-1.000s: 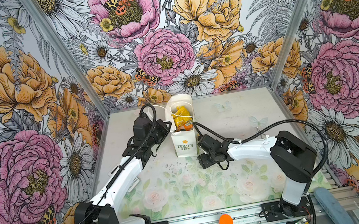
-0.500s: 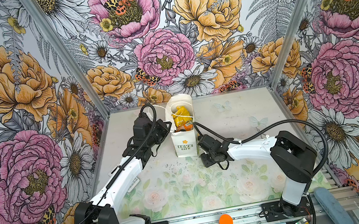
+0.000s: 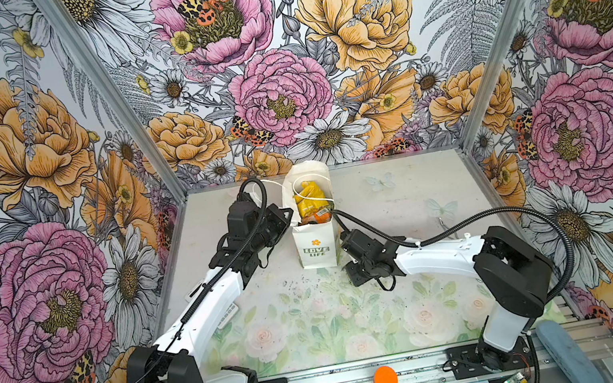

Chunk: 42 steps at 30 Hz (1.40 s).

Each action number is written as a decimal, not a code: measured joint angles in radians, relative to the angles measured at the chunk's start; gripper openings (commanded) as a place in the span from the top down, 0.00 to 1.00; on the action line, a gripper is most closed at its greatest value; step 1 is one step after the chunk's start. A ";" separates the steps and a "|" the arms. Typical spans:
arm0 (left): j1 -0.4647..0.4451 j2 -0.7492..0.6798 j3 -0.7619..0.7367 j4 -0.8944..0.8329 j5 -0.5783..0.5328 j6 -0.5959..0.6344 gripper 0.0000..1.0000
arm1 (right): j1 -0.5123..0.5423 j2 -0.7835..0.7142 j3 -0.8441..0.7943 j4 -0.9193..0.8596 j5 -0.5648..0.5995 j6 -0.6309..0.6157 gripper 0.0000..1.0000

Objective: Place the snacks into the paper bag
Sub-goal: 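Lift and carry the green wrapper with the right gripper over the bag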

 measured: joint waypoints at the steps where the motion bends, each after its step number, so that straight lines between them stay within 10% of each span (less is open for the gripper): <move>1: 0.000 0.000 0.000 0.000 0.000 0.000 1.00 | -0.003 -0.012 -0.002 0.000 -0.001 -0.002 0.81; 27: -0.001 -0.022 0.000 -0.029 0.000 0.000 1.00 | -0.095 -0.389 0.235 -0.228 -0.088 -0.122 0.88; 42: -0.006 -0.022 0.000 -0.029 0.000 0.000 1.00 | -0.095 -0.193 0.640 -0.250 -0.235 -0.174 0.89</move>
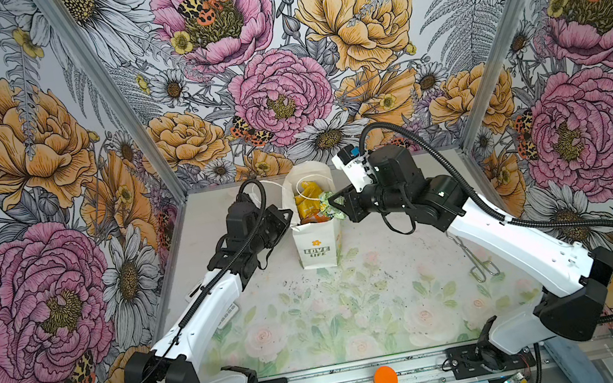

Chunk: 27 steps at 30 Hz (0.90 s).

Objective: Place the snacks into the paper bag
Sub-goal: 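Lift and carry the green wrapper with the right gripper over the bag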

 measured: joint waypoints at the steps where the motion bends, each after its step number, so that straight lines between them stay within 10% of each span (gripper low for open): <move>1: 0.000 0.000 0.000 0.000 0.000 0.000 1.00 | 0.000 0.031 0.027 0.001 -0.007 0.000 0.89; 27: 0.000 0.000 0.000 0.000 0.000 0.000 1.00 | -0.002 0.310 0.209 -0.016 -0.106 0.058 0.89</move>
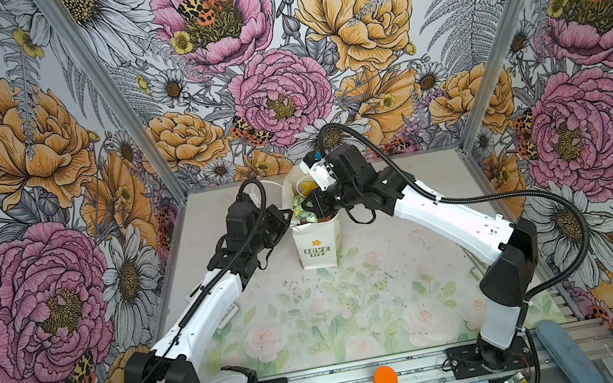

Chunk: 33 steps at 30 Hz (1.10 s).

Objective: Place the snacks into the paper bag
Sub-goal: 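Lift and carry the green wrapper with the right gripper over the bag, then lower the green wrapper into the bag and open the right gripper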

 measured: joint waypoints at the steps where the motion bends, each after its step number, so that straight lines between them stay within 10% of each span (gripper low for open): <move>1: 0.000 0.000 0.000 0.000 0.000 0.000 1.00 | -0.003 0.004 0.003 -0.001 0.000 0.001 0.90; 33: -0.001 0.001 0.000 0.001 0.000 0.000 1.00 | -0.030 0.053 0.042 -0.020 0.213 0.048 0.90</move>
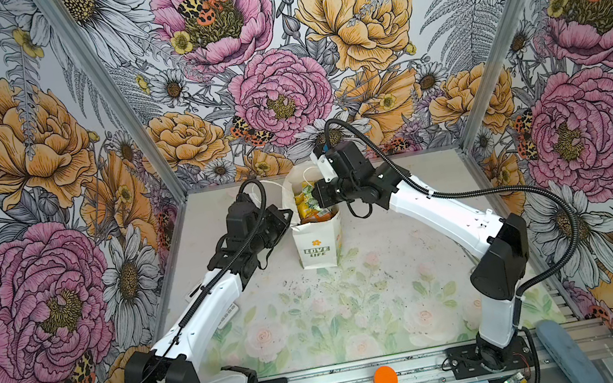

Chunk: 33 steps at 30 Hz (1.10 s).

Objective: Place the snacks into the paper bag
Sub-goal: 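Lower the green wrapper into the bag and open the right gripper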

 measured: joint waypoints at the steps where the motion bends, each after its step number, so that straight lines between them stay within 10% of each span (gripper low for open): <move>1: 0.000 0.000 0.000 0.000 0.000 0.000 1.00 | 0.004 0.000 0.000 0.000 0.012 0.000 0.90; 21: -0.001 0.007 0.008 0.000 0.000 0.000 1.00 | 0.058 0.000 0.001 -0.026 0.219 -0.043 0.56; 33: -0.006 0.014 0.052 -0.004 0.000 0.002 0.55 | 0.060 -0.087 0.000 -0.044 0.197 -0.092 0.52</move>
